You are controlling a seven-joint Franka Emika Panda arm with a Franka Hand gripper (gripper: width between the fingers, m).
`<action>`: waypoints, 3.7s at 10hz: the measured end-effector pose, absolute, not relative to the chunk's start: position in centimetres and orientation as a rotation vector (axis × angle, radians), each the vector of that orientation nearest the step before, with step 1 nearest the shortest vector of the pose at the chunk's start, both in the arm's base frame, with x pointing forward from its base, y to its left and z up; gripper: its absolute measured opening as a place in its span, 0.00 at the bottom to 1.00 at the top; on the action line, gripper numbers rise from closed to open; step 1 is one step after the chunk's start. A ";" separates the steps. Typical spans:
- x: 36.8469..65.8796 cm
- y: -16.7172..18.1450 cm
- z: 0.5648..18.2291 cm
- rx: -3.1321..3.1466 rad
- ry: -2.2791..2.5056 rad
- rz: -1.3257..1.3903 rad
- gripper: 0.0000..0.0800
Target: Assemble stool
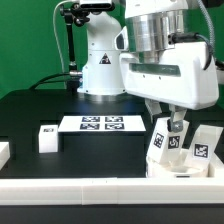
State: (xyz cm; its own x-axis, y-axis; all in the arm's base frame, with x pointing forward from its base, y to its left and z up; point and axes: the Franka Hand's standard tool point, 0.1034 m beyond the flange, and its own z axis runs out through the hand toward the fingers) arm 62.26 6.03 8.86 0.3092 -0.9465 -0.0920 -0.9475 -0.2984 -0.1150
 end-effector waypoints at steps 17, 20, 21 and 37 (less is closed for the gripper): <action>63.1 6.8 9.0 -1.230 2.587 0.058 0.43; 63.1 6.7 9.0 -1.164 2.604 0.077 0.43; 63.1 6.7 9.0 -1.164 2.601 0.079 0.43; 63.5 6.2 10.6 -2.394 1.617 -0.125 0.81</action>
Offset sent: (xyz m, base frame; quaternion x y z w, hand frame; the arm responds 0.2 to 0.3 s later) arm 0.0000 0.0000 0.0000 0.0000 0.0000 0.1296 0.9916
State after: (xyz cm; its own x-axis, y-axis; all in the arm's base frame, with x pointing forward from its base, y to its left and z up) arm 63.47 6.20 10.56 0.3803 -0.9224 -0.0681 -0.9010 -0.3529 -0.2523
